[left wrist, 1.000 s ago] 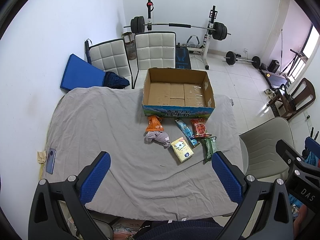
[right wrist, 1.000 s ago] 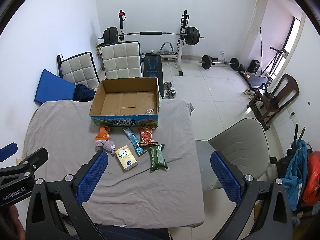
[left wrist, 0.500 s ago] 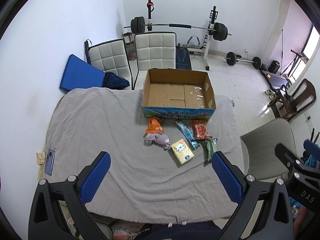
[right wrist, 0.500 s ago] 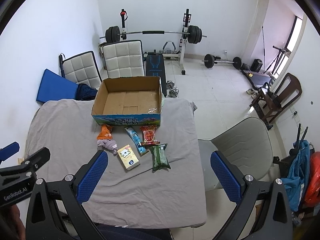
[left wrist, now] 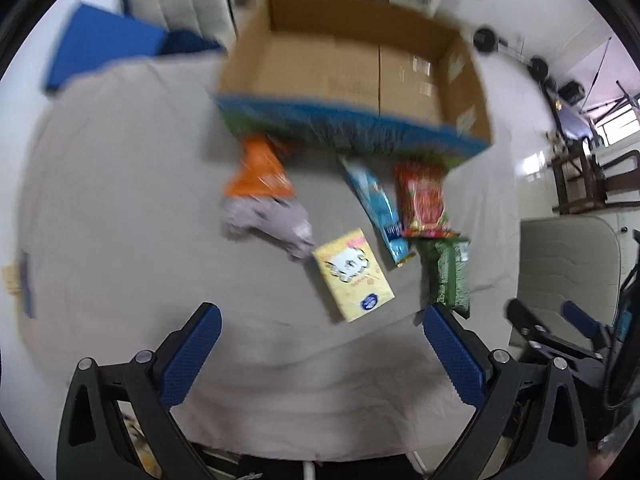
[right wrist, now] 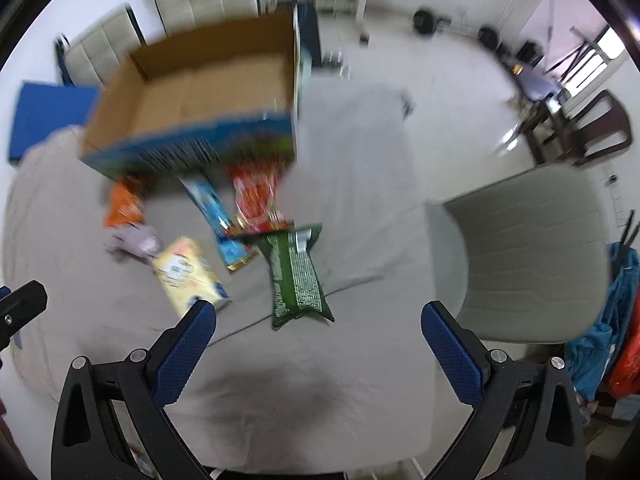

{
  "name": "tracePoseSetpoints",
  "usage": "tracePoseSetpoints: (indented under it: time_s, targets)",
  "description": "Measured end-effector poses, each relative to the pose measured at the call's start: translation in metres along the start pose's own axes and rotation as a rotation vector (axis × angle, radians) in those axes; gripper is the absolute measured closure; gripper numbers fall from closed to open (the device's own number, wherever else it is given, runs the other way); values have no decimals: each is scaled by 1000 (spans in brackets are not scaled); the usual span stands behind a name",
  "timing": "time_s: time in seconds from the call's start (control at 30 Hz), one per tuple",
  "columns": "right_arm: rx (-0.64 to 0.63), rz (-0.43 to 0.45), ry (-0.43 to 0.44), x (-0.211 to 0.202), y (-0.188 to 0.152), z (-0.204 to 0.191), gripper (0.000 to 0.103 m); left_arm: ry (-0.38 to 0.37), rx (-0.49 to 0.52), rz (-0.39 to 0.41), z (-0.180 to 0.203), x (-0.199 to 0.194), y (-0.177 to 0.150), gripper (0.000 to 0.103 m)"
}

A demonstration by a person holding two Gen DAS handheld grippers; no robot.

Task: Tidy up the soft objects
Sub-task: 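Grasp the yellow tissue pack with the left tool while the right tool grasps the green snack bag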

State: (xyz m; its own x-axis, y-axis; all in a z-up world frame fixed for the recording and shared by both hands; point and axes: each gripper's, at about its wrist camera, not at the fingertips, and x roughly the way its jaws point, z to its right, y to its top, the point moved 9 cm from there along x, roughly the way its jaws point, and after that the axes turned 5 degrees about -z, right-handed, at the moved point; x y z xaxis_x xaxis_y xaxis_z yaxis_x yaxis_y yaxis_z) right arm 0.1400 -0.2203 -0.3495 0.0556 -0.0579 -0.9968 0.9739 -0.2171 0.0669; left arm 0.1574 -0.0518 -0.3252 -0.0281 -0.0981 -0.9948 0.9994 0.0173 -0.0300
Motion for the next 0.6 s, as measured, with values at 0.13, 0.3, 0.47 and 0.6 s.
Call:
tracePoseSetpoints:
  time_s: [0.13,0.3,0.47,0.6]
  targets:
    - [-11,-114,5,79,10,-3,1,-4,-34,-133,7,74,10,0]
    - [-30,-208,14,141,14,-10,2,-52,-81,-263,17,129,10,0]
    - [-51,-254,19,167,13,-14,3,-30,-96,-283,17,144,10,0]
    - [-57,-266,22,177,12,-14,4,-25,-102,-279,15,160,13,3]
